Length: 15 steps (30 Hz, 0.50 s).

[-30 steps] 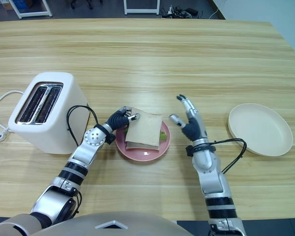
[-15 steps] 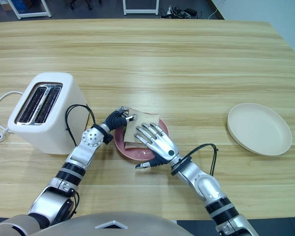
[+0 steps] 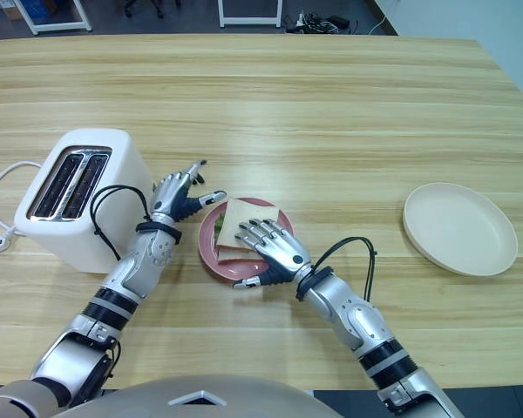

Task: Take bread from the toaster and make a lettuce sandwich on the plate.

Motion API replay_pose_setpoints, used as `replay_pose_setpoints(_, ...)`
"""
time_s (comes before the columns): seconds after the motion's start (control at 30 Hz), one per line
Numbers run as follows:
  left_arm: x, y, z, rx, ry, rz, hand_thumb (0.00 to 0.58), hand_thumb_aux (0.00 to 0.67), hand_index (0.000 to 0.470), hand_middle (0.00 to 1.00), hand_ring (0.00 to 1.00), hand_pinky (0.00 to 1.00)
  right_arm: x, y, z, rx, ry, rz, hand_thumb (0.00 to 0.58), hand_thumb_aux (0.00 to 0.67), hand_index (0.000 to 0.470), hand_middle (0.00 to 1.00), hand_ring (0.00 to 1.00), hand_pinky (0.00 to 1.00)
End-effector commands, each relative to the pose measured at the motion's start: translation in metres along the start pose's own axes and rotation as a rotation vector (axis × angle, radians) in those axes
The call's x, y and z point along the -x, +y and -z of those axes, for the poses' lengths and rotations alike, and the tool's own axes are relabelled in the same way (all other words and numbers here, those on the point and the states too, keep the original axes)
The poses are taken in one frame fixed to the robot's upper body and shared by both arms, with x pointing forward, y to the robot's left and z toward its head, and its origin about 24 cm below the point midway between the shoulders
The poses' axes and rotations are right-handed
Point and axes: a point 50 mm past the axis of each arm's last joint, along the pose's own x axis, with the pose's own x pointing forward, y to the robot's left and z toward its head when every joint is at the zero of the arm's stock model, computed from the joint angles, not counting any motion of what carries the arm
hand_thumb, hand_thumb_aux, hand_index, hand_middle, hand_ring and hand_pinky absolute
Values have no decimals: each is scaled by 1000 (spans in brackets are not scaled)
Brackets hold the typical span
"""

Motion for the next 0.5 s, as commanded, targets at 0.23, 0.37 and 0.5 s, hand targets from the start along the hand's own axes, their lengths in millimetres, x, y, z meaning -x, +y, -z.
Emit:
replay_pose_setpoints(0.23,44,6,-10,589,3,-82,0,0,0,0,0,0,25,11,12,-61,43,53,0,0,0,0,0,0)
replay_pose_setpoints(0.37,61,0,0,827,55,13,0,0,0,0,0,0,27,-27,13,-93,1,326,0,0,0,0,0,0)
replay_pose_setpoints(0.5,74,8,7,860,31,24,0,0,0,0,0,0,39,-47,20,-175,44,453,0,0,0,0,0,0)
